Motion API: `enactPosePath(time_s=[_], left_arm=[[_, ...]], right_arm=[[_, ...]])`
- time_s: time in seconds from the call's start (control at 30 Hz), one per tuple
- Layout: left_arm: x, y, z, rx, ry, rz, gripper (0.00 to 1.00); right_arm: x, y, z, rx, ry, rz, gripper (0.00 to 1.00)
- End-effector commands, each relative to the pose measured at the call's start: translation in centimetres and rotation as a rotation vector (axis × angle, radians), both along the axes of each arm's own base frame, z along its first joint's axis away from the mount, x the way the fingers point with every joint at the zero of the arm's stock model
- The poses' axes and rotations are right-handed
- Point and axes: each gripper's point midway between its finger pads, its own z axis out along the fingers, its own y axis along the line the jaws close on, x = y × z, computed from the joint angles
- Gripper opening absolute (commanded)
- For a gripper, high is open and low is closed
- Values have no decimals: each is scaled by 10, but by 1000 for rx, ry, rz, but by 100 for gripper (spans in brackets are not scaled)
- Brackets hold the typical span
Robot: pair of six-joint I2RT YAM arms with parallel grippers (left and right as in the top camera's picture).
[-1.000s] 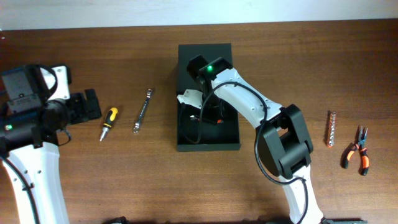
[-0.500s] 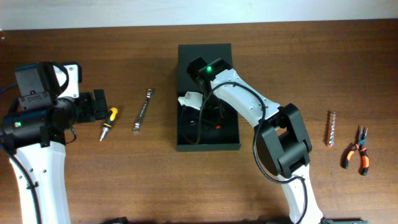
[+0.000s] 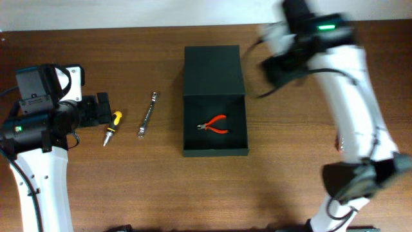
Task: Pack container
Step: 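Release the pliers and move the right gripper to the socket rail, then grasp the orange socket rail with the right gripper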
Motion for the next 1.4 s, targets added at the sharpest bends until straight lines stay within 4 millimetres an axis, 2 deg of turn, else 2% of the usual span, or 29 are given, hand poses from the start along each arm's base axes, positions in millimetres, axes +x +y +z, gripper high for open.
enactPosePath(time_s=[0.0,0.07,0.1,0.2,0.33,0.4,0.5,0.73,0.9,1.03,1.37], left_arm=[[3,1,6,17,-15,-9,99],[3,1,6,17,-15,-9,99],[3,1,6,17,-15,-9,99],[3,1,6,17,-15,-9,99],[2,1,5,16,-10,-9,99],[2,1,5,15,-8,-9,99],[2,1,5,15,-8,-9,99],[2,1,5,16,-8,-9,99],[2,1,5,15,-8,-10,99],[0,0,4,14,-2,-9,99],[-4,-1,1,9,18,-10,99]], right_arm=[[-11,-94,5,25,30,-412,86],[-21,-132,0,45,68,-514,86],[-30,-160,-6,61,95,-593,87],[-47,-199,-20,73,139,-697,87],[-66,-237,-53,80,206,-789,88],[-72,-246,-74,91,231,-819,90],[-75,-246,-107,108,269,-826,90],[-78,-224,-181,99,308,-776,91],[-88,-213,-225,96,317,-750,91],[-90,-212,-239,90,303,-720,92],[-87,-213,-240,81,290,-680,95]])
